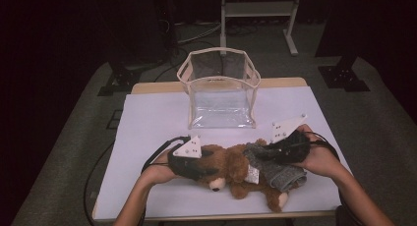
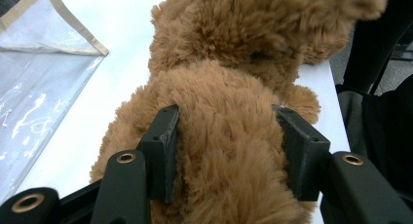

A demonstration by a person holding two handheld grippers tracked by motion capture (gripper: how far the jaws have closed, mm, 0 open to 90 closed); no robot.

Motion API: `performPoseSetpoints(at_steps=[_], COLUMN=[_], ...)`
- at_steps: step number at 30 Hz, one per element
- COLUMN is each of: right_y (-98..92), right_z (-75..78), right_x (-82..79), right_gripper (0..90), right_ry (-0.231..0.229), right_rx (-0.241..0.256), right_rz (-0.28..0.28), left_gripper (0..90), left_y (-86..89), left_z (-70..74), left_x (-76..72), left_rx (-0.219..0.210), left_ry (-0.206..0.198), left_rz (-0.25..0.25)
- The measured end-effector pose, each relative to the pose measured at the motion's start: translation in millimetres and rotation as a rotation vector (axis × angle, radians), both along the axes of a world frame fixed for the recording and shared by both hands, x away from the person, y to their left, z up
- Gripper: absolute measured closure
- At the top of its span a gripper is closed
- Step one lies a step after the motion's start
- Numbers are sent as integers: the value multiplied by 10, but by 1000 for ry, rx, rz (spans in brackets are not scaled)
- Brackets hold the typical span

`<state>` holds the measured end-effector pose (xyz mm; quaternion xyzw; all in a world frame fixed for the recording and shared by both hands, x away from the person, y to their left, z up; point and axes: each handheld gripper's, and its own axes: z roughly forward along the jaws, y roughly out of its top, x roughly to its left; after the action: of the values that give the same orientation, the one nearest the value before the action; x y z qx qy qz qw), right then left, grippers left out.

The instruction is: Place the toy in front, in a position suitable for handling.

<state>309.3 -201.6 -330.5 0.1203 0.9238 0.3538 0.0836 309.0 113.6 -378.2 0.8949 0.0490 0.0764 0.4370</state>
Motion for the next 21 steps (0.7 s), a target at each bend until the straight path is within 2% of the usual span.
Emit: performPoseSetpoints(at_steps=[2, 5, 16, 18, 21], right_y=[12, -92, -766, -838, -832], right_z=[1, -22, -143, -122, -83], right_x=[-12, -36, -204, -231, -239], right_gripper=[791, 791, 791, 791, 791], right_ry=[-1, 4, 52, 44, 33], right_rx=[1, 5, 34, 37, 40], right_rz=[1, -11, -159, -177, -177], left_gripper=[470, 471, 470, 470, 470], left_y=[2, 0, -10, -11, -16], left_z=[1, 6, 8, 8, 10], left_x=[1, 5, 8, 14, 18], left_rx=[-1, 2, -6, -7, -4], left_ry=[0, -3, 1, 3, 2], left_rz=[-1, -2, 1, 0, 0])
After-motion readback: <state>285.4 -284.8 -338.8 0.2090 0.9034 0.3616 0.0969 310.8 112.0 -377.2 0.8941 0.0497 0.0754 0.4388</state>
